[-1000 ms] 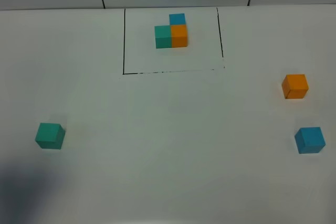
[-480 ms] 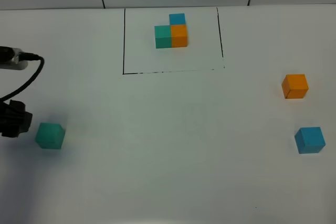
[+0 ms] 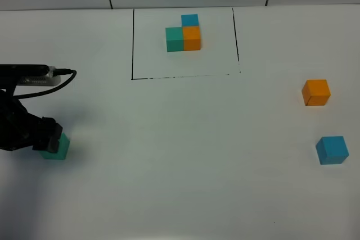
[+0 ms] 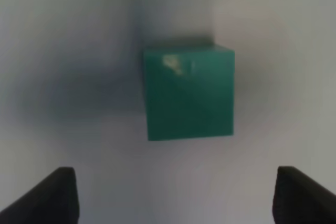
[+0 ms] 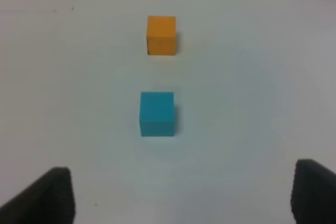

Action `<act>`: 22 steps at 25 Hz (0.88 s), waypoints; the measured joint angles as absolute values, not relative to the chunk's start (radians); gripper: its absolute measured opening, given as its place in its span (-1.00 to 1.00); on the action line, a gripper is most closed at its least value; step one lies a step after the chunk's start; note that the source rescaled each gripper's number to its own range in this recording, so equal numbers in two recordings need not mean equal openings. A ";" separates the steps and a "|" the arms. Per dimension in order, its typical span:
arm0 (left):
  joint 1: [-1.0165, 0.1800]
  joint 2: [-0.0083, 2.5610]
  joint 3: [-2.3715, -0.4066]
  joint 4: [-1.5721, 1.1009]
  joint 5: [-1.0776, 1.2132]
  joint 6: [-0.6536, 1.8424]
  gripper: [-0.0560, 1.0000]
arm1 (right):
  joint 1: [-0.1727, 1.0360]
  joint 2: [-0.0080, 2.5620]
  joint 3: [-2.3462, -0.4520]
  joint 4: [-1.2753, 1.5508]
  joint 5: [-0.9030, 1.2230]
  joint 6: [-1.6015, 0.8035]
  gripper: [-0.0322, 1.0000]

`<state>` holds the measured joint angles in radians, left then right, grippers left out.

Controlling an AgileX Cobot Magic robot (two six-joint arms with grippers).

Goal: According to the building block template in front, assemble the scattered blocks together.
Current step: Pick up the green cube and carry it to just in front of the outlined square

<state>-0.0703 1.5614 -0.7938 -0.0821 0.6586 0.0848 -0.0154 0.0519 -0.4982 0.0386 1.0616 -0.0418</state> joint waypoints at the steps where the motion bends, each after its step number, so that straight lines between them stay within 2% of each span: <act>1: -0.070 1.571 -0.794 -0.082 0.649 0.085 0.39 | -0.015 0.052 -0.498 0.039 1.062 -0.042 0.43; 11: -0.099 1.591 -0.794 -0.066 0.597 0.091 0.39 | -0.015 0.052 -0.498 0.045 1.062 -0.042 0.43; 22: -0.140 1.653 -0.794 0.032 0.547 -0.021 0.39 | -0.015 0.052 -0.498 0.048 1.062 -0.042 0.43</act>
<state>-0.1401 1.6532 -0.7941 0.0324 0.5468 -0.0210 -0.0154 0.0519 -0.4982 0.0482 1.0616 -0.0418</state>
